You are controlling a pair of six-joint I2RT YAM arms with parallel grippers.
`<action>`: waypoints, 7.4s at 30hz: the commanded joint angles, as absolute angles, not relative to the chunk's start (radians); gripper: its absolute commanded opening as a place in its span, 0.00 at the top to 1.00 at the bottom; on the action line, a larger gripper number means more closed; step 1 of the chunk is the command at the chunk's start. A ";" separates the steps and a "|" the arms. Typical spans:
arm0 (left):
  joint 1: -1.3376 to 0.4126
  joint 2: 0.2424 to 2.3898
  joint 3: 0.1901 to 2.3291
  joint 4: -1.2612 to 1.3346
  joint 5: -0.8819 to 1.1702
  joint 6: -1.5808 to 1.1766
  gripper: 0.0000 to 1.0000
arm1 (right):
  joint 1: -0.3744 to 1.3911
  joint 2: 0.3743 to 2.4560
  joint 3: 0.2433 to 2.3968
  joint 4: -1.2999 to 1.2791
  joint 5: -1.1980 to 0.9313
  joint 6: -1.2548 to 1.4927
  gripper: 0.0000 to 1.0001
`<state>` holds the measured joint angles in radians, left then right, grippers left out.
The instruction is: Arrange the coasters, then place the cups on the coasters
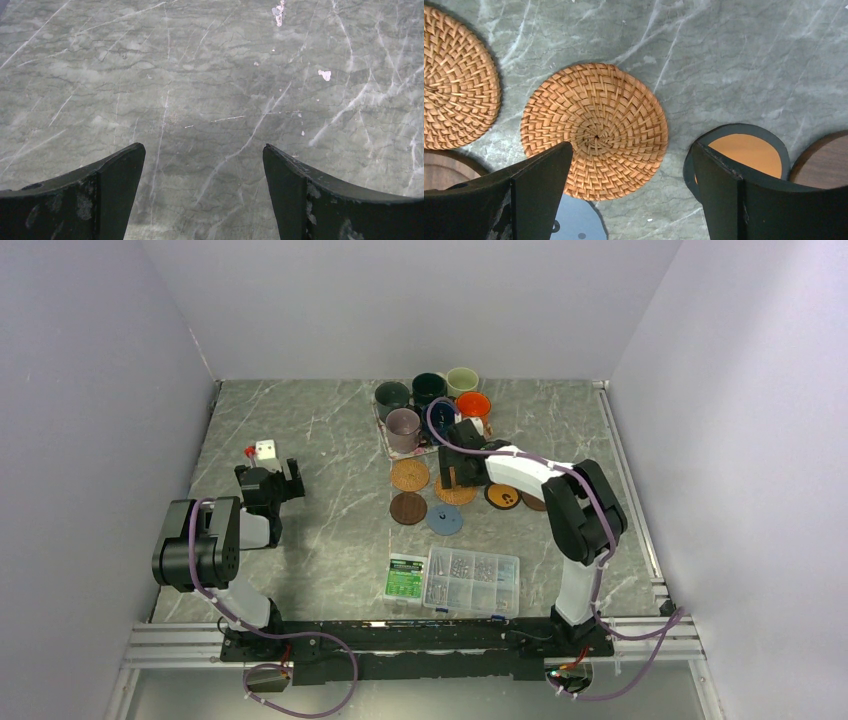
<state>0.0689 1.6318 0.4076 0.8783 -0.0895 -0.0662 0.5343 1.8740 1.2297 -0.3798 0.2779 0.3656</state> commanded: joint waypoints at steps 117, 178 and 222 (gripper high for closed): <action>0.071 1.631 0.406 0.928 -0.075 -0.055 0.06 | 0.910 2.065 1.392 -0.318 0.144 0.474 0.17; 0.071 1.632 0.406 0.929 -0.074 -0.055 0.06 | 0.658 1.761 0.994 -0.187 0.166 0.490 0.12; 0.071 1.632 0.406 0.928 -0.075 -0.055 0.06 | 0.672 1.864 1.437 -0.298 0.005 0.350 0.07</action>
<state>0.0689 1.6318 0.4072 0.8783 -0.0895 -0.0662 0.6594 1.8091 1.3479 -0.2932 0.0357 0.3809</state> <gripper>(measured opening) 0.938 0.937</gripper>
